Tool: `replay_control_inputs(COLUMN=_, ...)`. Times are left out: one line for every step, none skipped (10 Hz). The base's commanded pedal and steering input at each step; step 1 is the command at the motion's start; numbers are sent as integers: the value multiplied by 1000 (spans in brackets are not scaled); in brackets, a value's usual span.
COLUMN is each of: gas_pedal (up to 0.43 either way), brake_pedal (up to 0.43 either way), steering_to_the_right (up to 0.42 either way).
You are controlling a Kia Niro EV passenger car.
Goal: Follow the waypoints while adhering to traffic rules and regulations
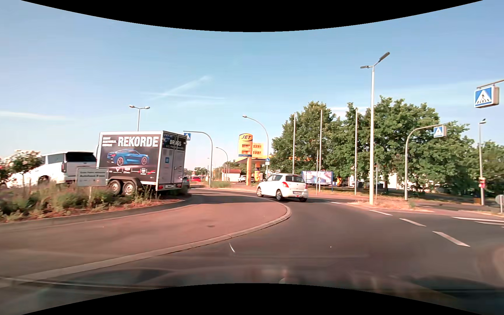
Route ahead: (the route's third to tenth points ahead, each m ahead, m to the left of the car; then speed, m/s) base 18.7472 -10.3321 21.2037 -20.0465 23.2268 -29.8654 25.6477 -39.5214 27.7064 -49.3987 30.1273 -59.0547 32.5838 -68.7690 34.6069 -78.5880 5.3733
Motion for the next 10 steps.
replay_control_inputs(gas_pedal=79, brake_pedal=0, steering_to_the_right=258)
replay_control_inputs(gas_pedal=79, brake_pedal=0, steering_to_the_right=270)
replay_control_inputs(gas_pedal=79, brake_pedal=0, steering_to_the_right=283)
replay_control_inputs(gas_pedal=79, brake_pedal=0, steering_to_the_right=290)
replay_control_inputs(gas_pedal=87, brake_pedal=0, steering_to_the_right=296)
replay_control_inputs(gas_pedal=87, brake_pedal=0, steering_to_the_right=298)
replay_control_inputs(gas_pedal=87, brake_pedal=0, steering_to_the_right=302)
replay_control_inputs(gas_pedal=87, brake_pedal=0, steering_to_the_right=305)
replay_control_inputs(gas_pedal=87, brake_pedal=0, steering_to_the_right=305)
replay_control_inputs(gas_pedal=87, brake_pedal=0, steering_to_the_right=308)
